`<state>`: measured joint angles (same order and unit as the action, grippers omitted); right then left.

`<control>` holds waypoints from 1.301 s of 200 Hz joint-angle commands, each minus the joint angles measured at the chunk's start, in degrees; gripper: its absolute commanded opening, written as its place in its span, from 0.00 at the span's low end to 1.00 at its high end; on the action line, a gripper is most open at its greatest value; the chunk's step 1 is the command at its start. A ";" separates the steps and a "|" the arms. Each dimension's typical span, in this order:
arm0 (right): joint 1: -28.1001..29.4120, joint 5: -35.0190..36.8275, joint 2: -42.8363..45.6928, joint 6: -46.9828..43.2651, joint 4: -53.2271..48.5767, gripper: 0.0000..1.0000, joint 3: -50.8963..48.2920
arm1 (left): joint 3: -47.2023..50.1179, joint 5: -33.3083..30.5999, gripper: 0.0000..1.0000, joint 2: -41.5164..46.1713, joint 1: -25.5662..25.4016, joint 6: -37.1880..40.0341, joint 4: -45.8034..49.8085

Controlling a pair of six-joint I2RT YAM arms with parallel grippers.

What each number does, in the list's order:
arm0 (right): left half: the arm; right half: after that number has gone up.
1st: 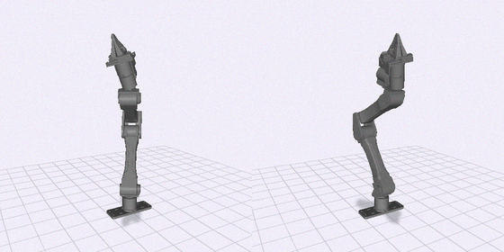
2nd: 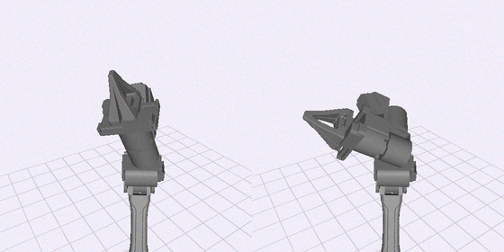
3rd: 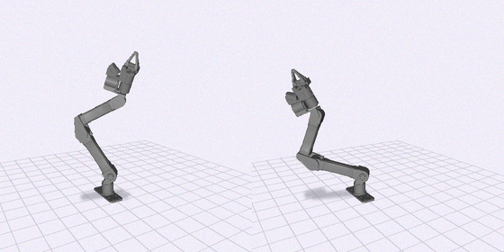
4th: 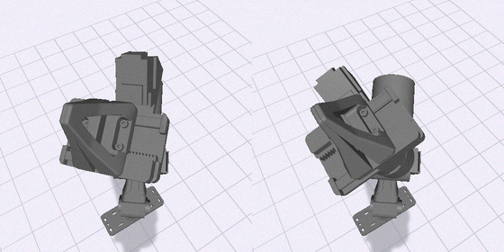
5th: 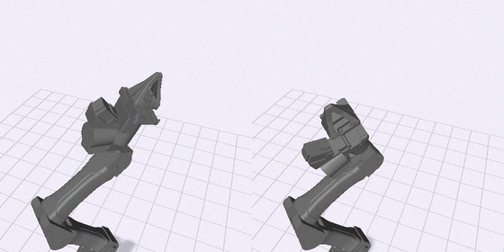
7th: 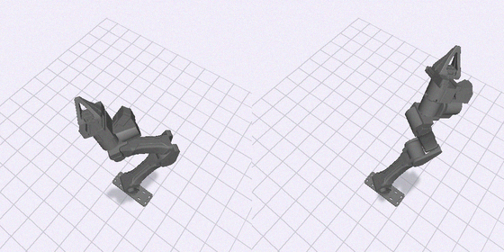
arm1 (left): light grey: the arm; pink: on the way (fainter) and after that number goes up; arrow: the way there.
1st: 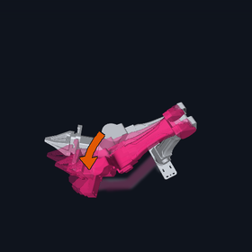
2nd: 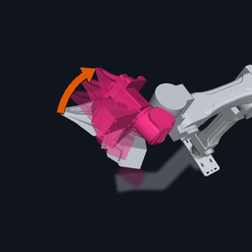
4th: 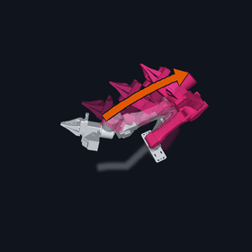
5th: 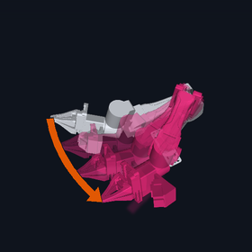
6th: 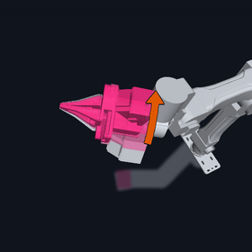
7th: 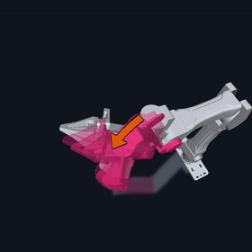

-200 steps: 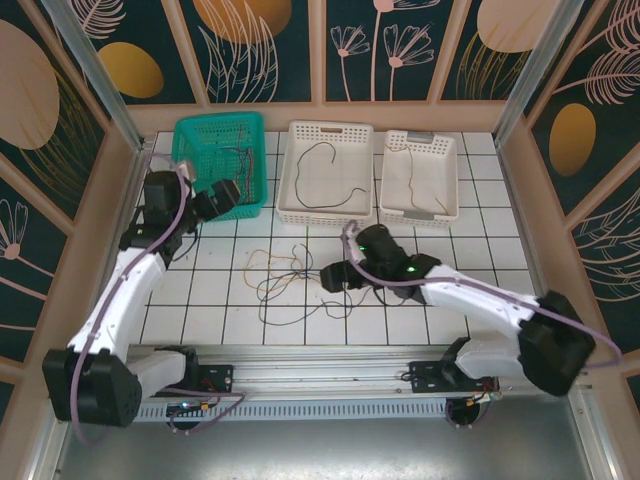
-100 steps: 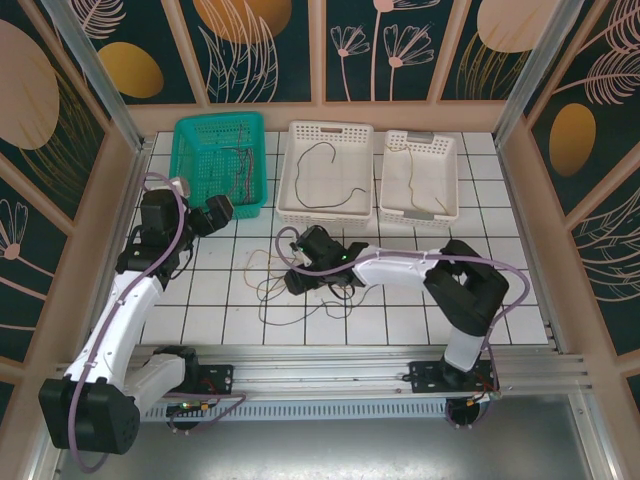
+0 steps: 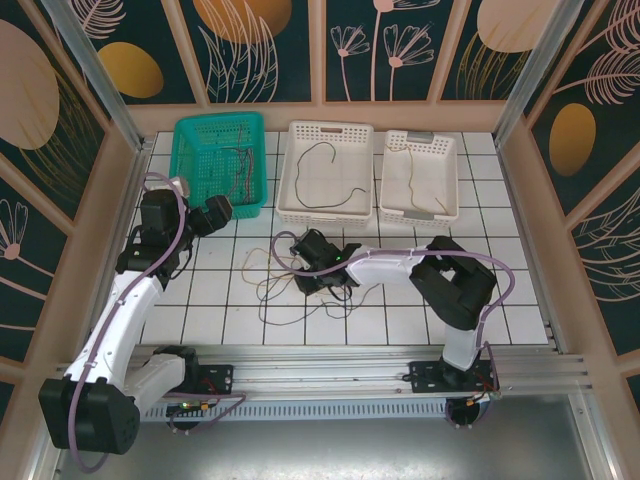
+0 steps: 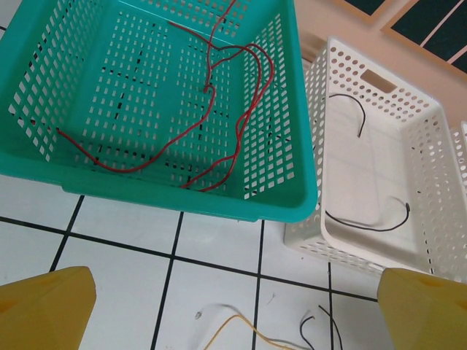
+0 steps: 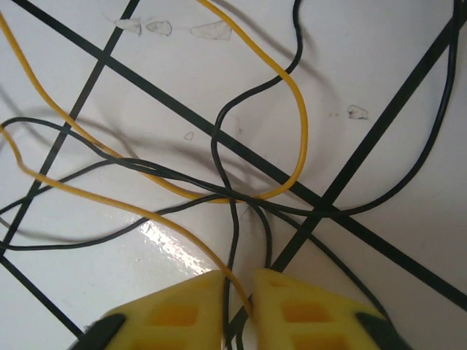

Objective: Untangle the cables

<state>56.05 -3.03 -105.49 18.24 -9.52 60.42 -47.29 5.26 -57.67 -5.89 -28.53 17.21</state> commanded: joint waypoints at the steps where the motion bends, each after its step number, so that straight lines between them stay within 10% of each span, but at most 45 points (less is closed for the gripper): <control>1: 0.51 0.92 3.40 -0.86 -2.28 0.09 1.98 | 0.44 -0.12 0.98 0.27 0.18 1.16 0.37; 128: -8.04 -18.32 27.70 -1.25 -2.48 0.00 5.14 | 4.80 15.70 0.99 1.15 -4.16 -6.26 -8.19; 260: -13.43 -32.47 32.67 3.29 4.99 0.00 1.91 | 17.87 30.53 0.99 8.41 -14.15 -18.30 -37.02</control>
<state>43.05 -32.49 -73.49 20.53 -7.38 63.55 -30.98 31.64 -50.87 -19.09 -44.10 -9.58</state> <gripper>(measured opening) 0.046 0.985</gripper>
